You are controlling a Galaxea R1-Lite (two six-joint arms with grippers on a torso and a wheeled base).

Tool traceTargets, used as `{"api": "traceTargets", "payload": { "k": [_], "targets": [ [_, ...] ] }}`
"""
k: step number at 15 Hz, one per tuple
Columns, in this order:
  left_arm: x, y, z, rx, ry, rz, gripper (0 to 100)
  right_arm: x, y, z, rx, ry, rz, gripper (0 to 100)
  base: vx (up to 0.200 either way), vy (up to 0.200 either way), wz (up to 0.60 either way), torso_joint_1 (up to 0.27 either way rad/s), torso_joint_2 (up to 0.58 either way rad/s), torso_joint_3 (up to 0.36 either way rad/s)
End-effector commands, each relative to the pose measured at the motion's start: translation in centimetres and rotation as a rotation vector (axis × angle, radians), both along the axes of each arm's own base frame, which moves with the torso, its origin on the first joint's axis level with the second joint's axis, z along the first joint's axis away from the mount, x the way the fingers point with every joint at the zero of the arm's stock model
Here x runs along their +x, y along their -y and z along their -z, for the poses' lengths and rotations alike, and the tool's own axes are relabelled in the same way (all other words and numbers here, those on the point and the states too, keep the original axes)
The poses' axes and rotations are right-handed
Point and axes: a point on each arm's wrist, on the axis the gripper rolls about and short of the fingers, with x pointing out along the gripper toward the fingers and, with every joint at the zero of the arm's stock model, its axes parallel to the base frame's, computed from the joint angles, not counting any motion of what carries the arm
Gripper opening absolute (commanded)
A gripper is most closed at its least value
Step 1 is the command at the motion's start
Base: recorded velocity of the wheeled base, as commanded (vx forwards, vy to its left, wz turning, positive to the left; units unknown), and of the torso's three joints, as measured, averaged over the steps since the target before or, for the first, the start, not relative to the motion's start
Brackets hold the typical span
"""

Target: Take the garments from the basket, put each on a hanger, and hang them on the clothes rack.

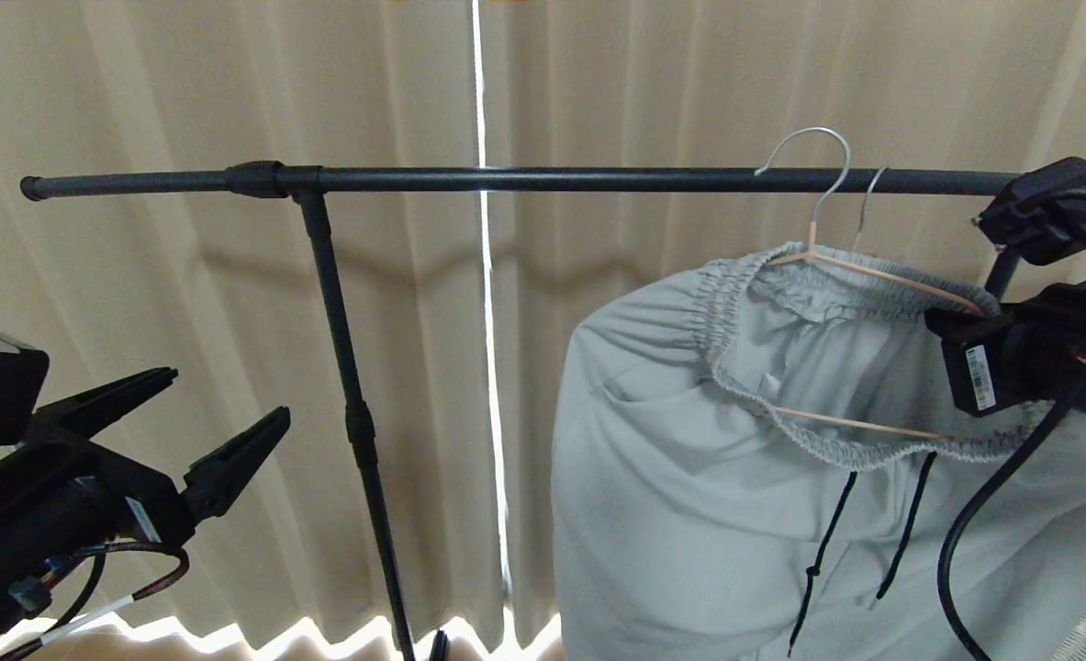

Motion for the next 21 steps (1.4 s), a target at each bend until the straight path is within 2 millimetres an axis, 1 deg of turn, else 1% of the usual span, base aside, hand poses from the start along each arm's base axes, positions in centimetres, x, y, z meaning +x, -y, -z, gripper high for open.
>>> {"api": "traceTargets", "payload": {
  "k": [1, 5, 7, 10, 14, 15, 16, 21],
  "targets": [
    [-0.1, 0.0, 0.2, 0.002, -0.005, 0.004, 100, 0.2, -0.1, -0.1, -0.004, 0.003, 0.010, 0, 0.000, 0.000, 0.00, 0.000, 0.00, 0.000],
    [-0.7, 0.6, 0.1, -0.003, 0.006, 0.053, 100, 1.0, -0.8, -0.7, -0.022, 0.024, 0.062, 0, 0.000, 0.000, 0.00, 0.000, 0.00, 0.000],
    [-0.9, 0.6, 0.1, -0.001, 0.007, 0.056, 100, 2.0, -1.4, -0.9, -0.041, 0.027, 0.097, 0, 0.000, 0.000, 0.00, 0.000, 0.00, 0.000],
    [-0.9, 0.6, 0.2, -0.001, 0.007, 0.056, 100, 3.7, -3.0, -0.7, -0.080, 0.015, 0.140, 0, 0.000, 0.000, 0.00, 0.000, 0.00, 0.000],
    [-1.0, 0.6, 0.2, -0.002, 0.005, 0.056, 100, 5.0, -5.6, 0.4, -0.167, -0.013, 0.135, 0, 0.000, 0.000, 0.00, 0.000, 0.00, 0.000],
    [-1.0, 0.6, 0.2, -0.002, 0.005, 0.056, 100, 5.3, -5.9, 0.5, -0.173, -0.016, 0.138, 0, 0.000, 0.000, 0.00, 0.000, 0.00, 0.000],
    [-1.0, 0.6, 0.2, -0.003, 0.006, 0.056, 100, 6.0, -6.6, 0.7, -0.186, -0.016, 0.159, 0, 0.000, 0.000, 0.00, 0.000, 0.00, 0.000],
    [-1.0, 0.6, 0.2, -0.003, 0.006, 0.056, 100, 6.4, -6.9, 0.3, -0.185, -0.005, 0.168, 0, 0.000, 0.000, 0.00, 0.000, 0.00, 0.000]
  ]
}}
